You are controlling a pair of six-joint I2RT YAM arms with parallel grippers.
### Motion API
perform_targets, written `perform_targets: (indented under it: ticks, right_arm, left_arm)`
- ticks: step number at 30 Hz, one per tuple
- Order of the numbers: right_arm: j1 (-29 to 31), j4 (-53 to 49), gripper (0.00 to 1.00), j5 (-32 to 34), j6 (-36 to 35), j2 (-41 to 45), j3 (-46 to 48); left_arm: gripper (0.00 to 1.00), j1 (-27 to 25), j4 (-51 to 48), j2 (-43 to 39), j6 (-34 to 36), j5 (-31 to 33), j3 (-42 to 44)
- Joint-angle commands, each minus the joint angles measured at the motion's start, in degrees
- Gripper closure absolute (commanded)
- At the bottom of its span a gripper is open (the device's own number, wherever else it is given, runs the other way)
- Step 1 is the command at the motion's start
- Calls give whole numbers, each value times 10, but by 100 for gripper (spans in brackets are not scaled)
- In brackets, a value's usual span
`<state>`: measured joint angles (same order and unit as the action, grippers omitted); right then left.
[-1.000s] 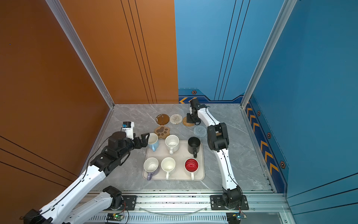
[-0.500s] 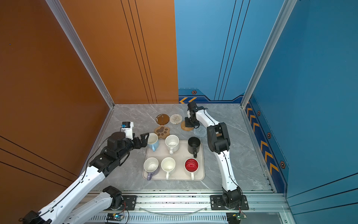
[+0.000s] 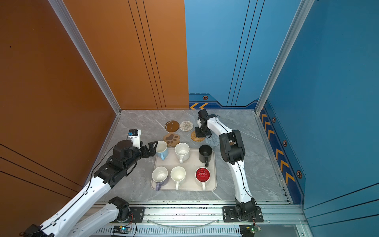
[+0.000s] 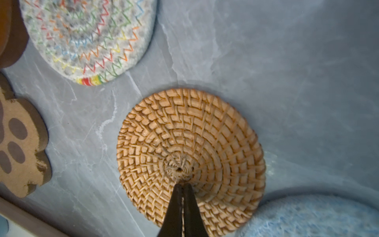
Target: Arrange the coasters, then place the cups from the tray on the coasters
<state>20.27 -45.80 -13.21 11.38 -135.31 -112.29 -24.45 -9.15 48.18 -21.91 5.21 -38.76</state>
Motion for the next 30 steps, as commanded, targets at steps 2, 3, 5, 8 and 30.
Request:
perform_targets:
  ticks: [2,3,5,8,30]
  right_arm:
    - [10,-64,100,3,-14,-17,36]
    - [12,-64,100,1,-15,-17,37]
    - [14,-64,100,-4,-15,-17,37]
    - [16,-64,100,-9,-15,-13,42]
    - [20,-64,100,-14,-23,21,107]
  left_arm:
    - [1,-7,-10,-12,8,13,7]
    - [1,-8,-10,-12,8,14,7]
    - [1,-7,-10,-12,9,14,7]
    - [1,-8,-11,-13,10,14,7]
    - [1,-7,-11,-22,7,16,16]
